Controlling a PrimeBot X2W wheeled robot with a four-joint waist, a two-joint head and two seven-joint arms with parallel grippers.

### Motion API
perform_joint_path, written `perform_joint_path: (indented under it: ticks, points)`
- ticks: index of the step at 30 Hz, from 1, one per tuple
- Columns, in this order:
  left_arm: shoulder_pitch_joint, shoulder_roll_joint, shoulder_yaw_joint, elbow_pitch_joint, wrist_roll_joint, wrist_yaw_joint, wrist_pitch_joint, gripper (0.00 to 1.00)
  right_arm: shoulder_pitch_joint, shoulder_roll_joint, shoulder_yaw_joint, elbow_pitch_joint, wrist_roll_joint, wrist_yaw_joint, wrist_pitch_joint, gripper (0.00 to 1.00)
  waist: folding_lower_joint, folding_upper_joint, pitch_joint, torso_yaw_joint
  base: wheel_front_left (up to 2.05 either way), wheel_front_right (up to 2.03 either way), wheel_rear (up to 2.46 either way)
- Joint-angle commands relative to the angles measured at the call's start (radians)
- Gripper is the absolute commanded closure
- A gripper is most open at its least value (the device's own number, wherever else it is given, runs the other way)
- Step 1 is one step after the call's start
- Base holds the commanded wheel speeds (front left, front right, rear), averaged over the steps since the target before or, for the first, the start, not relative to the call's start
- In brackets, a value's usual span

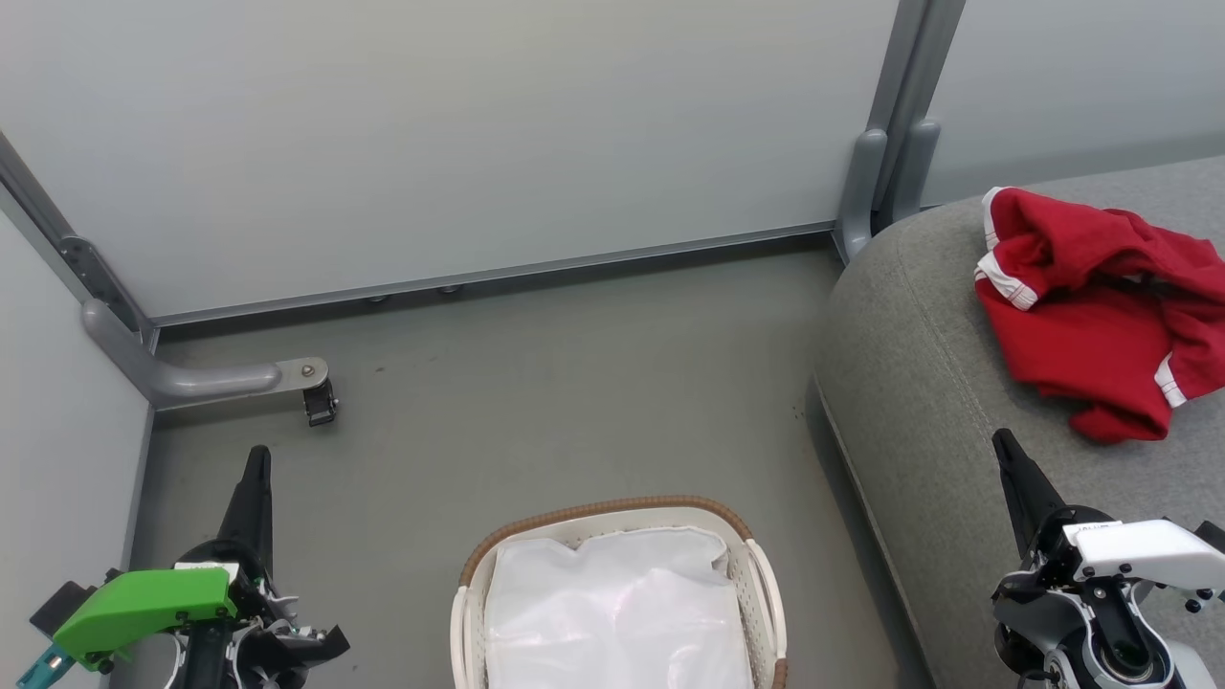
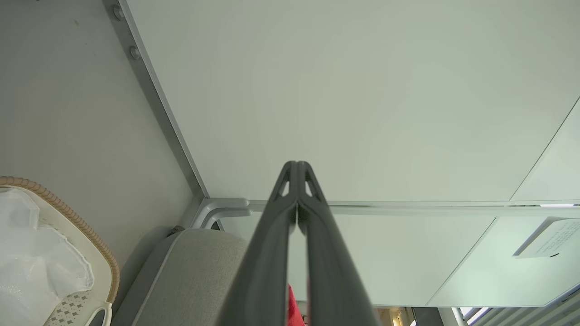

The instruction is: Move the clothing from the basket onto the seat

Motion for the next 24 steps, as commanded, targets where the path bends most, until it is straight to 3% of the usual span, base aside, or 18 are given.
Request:
perform_joint_path:
  ticks: [1, 24]
  points:
    - [-0.013, 0.007, 0.002, -0.002, -0.003, -0.007, 0.004, 1.00, 0.011, -0.006, -0.002, -0.003, 0.004, 0.000, 0.003, 1.00, 0.0000, 0.0000, 0.000, 0.000, 0.00, 0.00, 0.00]
    - [-0.013, 0.007, 0.002, -0.002, -0.003, -0.006, 0.004, 1.00, 0.011, -0.006, -0.002, -0.003, 0.004, 0.000, 0.003, 1.00, 0.0000, 0.0000, 0.000, 0.000, 0.00, 0.00, 0.00]
